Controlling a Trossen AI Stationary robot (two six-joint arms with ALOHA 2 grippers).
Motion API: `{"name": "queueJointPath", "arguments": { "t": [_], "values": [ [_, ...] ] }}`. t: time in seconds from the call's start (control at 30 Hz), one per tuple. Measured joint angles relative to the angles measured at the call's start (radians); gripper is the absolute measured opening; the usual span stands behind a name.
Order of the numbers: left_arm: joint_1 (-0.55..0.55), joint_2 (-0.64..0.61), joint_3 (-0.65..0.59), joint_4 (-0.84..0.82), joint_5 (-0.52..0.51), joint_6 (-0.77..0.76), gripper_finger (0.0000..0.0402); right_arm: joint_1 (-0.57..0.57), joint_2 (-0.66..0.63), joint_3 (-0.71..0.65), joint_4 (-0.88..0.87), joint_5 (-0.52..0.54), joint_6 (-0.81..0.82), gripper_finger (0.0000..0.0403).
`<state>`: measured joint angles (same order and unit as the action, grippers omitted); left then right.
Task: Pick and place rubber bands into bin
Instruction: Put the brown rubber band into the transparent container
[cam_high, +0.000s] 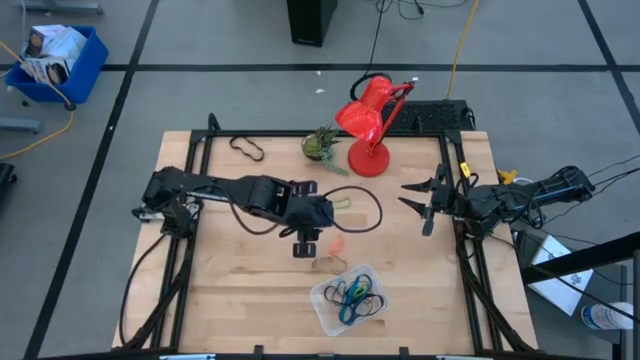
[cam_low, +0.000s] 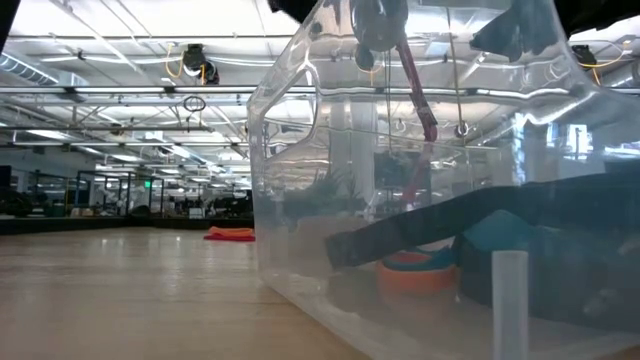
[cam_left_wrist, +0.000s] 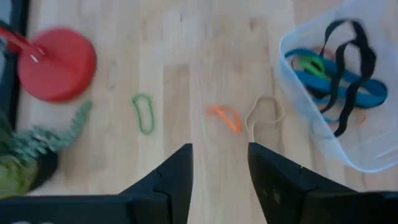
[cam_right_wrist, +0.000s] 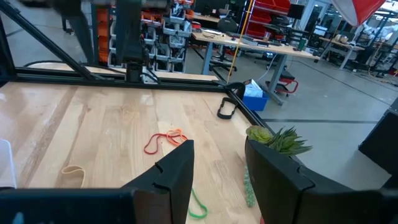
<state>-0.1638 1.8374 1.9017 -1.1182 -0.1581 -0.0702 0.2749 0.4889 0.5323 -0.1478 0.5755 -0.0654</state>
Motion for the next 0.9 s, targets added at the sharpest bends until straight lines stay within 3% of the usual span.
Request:
{"name": "queueJointPath", "arguments": {
  "t": [0.17, 0.3, 0.5, 0.7, 0.9],
  "values": [
    [-0.002, 0.002, -0.138, 0.054, 0.000, -0.011, 0.0164, 0.000, 0.000, 0.000, 0.000, 0.000, 0.000, 0.0144],
    [-0.002, 0.002, -0.282, 0.190, 0.010, -0.017, 0.0164, 0.000, 0.000, 0.000, 0.000, 0.000, 0.000, 0.0144],
    [0.000, 0.002, -0.442, 0.414, 0.131, -0.038, 0.0164, 0.000, 0.000, 0.000, 0.000, 0.000, 0.001, 0.0144],
    [0.014, 0.002, -0.544, 0.580, 0.229, -0.046, 0.0163, 0.000, 0.000, 0.000, 0.000, 0.000, 0.001, 0.0144],
    [0.007, 0.002, -0.628, 0.675, 0.204, -0.062, 0.0163, 0.000, 0.000, 0.000, 0.000, 0.000, 0.001, 0.0144]
  ]
}}
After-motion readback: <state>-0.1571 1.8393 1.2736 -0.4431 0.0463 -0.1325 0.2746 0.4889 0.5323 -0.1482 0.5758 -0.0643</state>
